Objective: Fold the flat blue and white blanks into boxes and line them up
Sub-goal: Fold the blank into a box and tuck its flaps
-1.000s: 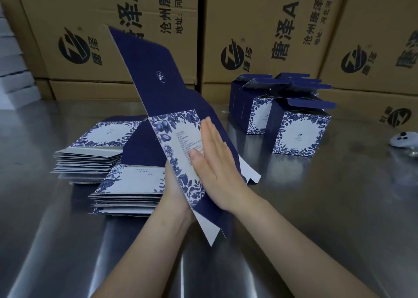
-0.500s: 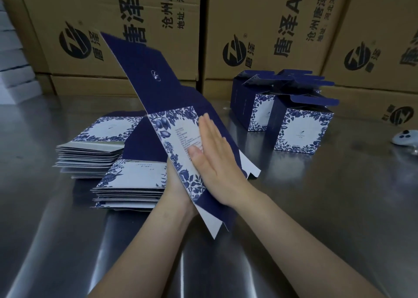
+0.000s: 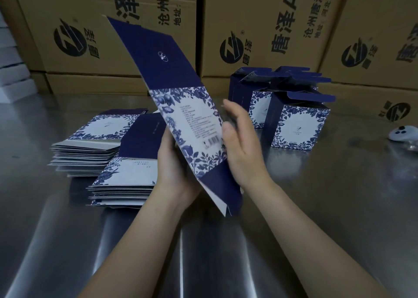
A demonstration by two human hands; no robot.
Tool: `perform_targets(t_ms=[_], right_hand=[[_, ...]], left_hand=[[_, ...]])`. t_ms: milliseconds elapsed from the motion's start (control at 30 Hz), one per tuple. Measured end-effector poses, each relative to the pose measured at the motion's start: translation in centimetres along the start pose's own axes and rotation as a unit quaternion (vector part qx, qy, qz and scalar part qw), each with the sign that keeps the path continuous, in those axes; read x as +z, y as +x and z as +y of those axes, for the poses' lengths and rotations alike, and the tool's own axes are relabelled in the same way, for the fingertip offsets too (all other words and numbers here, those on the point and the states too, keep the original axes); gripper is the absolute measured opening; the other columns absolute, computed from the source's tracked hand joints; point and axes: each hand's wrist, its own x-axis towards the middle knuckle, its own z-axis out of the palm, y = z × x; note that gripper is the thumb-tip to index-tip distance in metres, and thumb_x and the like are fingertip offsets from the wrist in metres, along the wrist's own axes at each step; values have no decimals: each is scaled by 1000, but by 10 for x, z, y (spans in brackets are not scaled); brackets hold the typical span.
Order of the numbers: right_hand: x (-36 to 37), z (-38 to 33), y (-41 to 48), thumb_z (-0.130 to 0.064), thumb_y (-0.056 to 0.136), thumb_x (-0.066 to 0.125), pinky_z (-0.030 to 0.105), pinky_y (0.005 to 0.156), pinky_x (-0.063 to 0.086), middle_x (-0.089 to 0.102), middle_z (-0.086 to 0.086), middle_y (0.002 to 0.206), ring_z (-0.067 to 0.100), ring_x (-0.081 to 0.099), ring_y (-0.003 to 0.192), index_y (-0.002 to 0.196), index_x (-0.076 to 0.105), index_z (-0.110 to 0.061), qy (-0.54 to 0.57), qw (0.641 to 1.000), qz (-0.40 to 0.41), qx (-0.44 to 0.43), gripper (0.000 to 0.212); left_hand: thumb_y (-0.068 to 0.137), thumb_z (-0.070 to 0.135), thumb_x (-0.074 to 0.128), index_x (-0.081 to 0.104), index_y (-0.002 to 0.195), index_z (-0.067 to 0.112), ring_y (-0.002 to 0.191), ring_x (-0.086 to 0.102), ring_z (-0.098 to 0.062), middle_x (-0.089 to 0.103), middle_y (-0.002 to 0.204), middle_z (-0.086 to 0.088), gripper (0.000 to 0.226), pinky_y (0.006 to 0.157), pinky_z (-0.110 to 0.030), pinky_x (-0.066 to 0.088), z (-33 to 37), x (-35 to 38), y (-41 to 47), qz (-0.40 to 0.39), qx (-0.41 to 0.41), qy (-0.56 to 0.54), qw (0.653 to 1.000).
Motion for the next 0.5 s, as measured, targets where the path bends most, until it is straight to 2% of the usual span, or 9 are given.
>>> perform_targets(t_ms=[67, 133, 167, 200, 300, 400, 500], right_hand=[[-10, 4, 5, -42, 95, 38, 22, 101, 40, 55, -17, 126, 0, 50, 121, 129, 51, -27, 39, 998, 41, 36, 40], [-20, 7, 11, -41, 93, 40, 23, 95, 46, 62, -12, 119, 5, 58, 113, 117, 57, -32, 111, 987, 67, 96, 31], [-25, 8, 14, -41, 92, 40, 22, 90, 49, 66, -8, 116, 8, 62, 109, 114, 61, -31, 149, 977, 76, 132, 32], [-29, 10, 16, -42, 92, 40, 22, 88, 50, 69, -4, 114, 9, 64, 106, 111, 65, -28, 184, 965, 82, 168, 33], [-37, 11, 19, -39, 101, 34, 38, 97, 50, 72, 3, 111, 16, 66, 106, 108, 68, -26, 255, 931, 75, 251, 37], [-40, 9, 15, -41, 103, 29, 34, 87, 52, 71, 3, 114, 16, 68, 99, 111, 67, -26, 312, 906, 60, 278, 41], [-41, 8, 13, -43, 103, 29, 39, 97, 49, 68, 4, 121, 21, 63, 113, 115, 66, -24, 342, 893, 58, 286, 44]], left_hand=[[96, 52, 47, 65, 128, 18, 121, 60, -29, 65, 130, -8, 50, 103, -46, 47, 2, 0, 1, -35, -9, 17, 999], [87, 48, 59, 66, 126, 27, 107, 63, -25, 69, 114, -3, 45, 79, -39, 58, 3, -2, 1, -20, -1, 31, 999], [81, 44, 64, 61, 132, 29, 102, 63, -23, 68, 111, -2, 53, 71, -34, 57, 3, -3, 3, -16, 6, 34, 999], [80, 40, 65, 54, 139, 31, 103, 62, -23, 68, 115, -1, 60, 70, -32, 57, 3, -4, 3, -11, 12, 38, 999], [86, 25, 63, 42, 146, 35, 116, 63, -23, 66, 131, 1, 65, 81, -37, 55, 1, -6, 4, -28, 21, 49, 998], [78, 18, 69, 39, 144, 38, 117, 65, -17, 66, 131, 6, 75, 87, -35, 54, -2, -5, 4, -54, 41, 101, 993], [76, 12, 71, 27, 150, 44, 122, 62, -16, 63, 135, 8, 91, 98, -40, 50, -5, -7, 5, -89, 68, 144, 983]])
